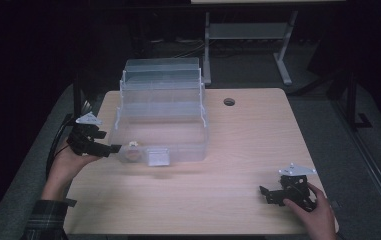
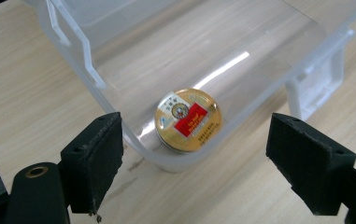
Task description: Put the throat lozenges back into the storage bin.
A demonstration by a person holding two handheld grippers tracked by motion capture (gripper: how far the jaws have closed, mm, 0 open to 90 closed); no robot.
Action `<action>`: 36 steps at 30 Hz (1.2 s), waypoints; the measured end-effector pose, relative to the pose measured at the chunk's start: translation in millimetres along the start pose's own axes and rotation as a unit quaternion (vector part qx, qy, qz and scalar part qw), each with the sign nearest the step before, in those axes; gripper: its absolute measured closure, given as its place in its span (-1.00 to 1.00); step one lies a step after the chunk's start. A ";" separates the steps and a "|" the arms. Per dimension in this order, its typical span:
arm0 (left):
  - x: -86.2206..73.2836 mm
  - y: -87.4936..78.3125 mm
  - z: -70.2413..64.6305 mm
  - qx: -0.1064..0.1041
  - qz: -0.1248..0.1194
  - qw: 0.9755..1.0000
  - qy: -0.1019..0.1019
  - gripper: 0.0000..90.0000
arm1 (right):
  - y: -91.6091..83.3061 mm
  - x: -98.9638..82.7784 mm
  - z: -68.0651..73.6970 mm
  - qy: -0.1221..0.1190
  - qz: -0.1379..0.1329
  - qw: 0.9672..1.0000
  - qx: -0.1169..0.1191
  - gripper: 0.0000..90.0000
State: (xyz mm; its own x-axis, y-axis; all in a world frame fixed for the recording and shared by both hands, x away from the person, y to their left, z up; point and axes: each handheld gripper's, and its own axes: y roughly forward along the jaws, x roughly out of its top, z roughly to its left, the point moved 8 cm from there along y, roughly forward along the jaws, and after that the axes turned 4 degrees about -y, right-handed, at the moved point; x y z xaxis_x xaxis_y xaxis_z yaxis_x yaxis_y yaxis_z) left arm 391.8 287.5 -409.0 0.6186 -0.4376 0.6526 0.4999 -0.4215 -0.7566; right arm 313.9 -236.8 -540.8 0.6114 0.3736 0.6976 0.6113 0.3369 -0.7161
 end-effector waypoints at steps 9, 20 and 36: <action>-16.0 -8.8 -5.6 0.001 -0.006 1.000 -0.003 -0.60 | 0.0 0.0 0.0 0.000 0.000 1.000 0.000 -1.00; -41.7 -9.6 -17.4 -0.004 -0.002 1.000 -0.003 -0.60 | 0.0 0.0 0.0 0.000 0.000 1.000 0.000 -1.00; -79.0 12.0 -29.7 -0.014 -0.014 1.000 -0.004 -0.60 | 0.0 0.0 0.0 0.000 0.000 1.000 0.000 -1.00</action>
State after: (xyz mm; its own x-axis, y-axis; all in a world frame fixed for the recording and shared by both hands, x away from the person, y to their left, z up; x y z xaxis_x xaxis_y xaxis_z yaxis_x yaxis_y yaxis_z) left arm 331.0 293.4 -468.4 0.6099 -0.4189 0.6727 0.4996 -0.4556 -0.7367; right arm 313.9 -236.8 -540.8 0.6110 0.3738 0.6978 0.6112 0.3374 -0.7159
